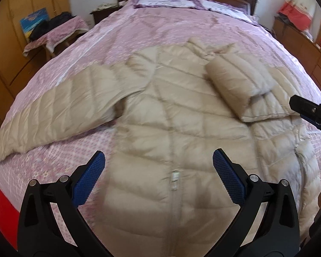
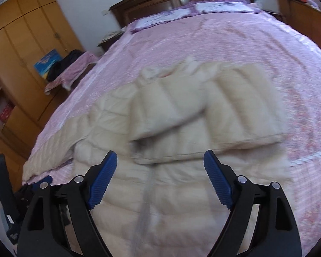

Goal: Fold large clothes
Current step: 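Reach the left tool to the other sleeve and close on its cuff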

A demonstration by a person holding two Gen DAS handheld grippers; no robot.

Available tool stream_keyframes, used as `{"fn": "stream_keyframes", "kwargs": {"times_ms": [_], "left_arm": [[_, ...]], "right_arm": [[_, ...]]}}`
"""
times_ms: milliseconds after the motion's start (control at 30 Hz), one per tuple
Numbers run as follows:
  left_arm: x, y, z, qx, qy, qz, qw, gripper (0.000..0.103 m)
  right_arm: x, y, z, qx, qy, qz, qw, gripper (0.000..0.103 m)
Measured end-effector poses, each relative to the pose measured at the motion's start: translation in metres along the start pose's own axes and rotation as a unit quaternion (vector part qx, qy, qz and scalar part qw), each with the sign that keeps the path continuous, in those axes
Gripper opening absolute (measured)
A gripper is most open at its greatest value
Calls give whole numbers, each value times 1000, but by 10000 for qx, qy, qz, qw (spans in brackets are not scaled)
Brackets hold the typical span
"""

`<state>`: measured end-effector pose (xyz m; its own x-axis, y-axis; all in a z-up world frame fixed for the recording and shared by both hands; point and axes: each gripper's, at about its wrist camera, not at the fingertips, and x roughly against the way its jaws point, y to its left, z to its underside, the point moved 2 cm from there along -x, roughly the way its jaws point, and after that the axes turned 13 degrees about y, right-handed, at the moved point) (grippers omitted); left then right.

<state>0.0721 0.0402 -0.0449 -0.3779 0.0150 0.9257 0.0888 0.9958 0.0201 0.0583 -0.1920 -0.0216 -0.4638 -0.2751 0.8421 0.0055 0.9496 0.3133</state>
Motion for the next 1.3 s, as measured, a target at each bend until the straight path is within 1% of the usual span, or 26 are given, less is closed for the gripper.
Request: {"fn": "stream_keyframes", "kwargs": {"times_ms": [167, 333, 567, 833, 967, 1133, 1167, 1200, 1233, 1267, 1300], "left_arm": [[5, -39, -16, -373, -98, 126, 9992, 100], [5, -79, -32, -737, -157, 198, 9970, 100], [-4, -135, -55, -1205, -246, 275, 9920, 100], [-21, -188, -83, -1685, -480, 49, 9845, 100], [-33, -206, -93, -1861, -572, -177, 9807, 100], [-42, -216, -101, -1971, -769, -442, 9764, 99], [-44, -218, -102, -2002, -788, -487, 9754, 92], [-44, -219, -102, -2034, -801, -521, 9744, 80], [-45, -219, -103, -2058, -805, -535, 9738, 72], [-44, -217, -102, -2064, -803, -490, 9739, 57], [-42, -215, -102, -2051, -783, -350, 9750, 47]], "right_arm": [[12, -33, -1, -258, -152, 299, 9991, 82], [21, -72, 1, -667, -252, 379, 9967, 82], [25, -107, 9, -970, -321, 475, 9936, 83], [24, -134, 14, -1149, -351, 504, 9915, 83], [22, -144, 15, -1266, -348, 455, 9903, 83], [16, -148, 19, -1325, -288, 415, 9899, 83], [15, -149, 19, -1340, -273, 408, 9898, 83], [14, -149, 20, -1350, -259, 398, 9897, 83], [13, -148, 21, -1355, -252, 393, 9897, 83], [13, -148, 22, -1356, -246, 391, 9897, 83], [13, -147, 22, -1353, -239, 390, 9897, 83]]}}
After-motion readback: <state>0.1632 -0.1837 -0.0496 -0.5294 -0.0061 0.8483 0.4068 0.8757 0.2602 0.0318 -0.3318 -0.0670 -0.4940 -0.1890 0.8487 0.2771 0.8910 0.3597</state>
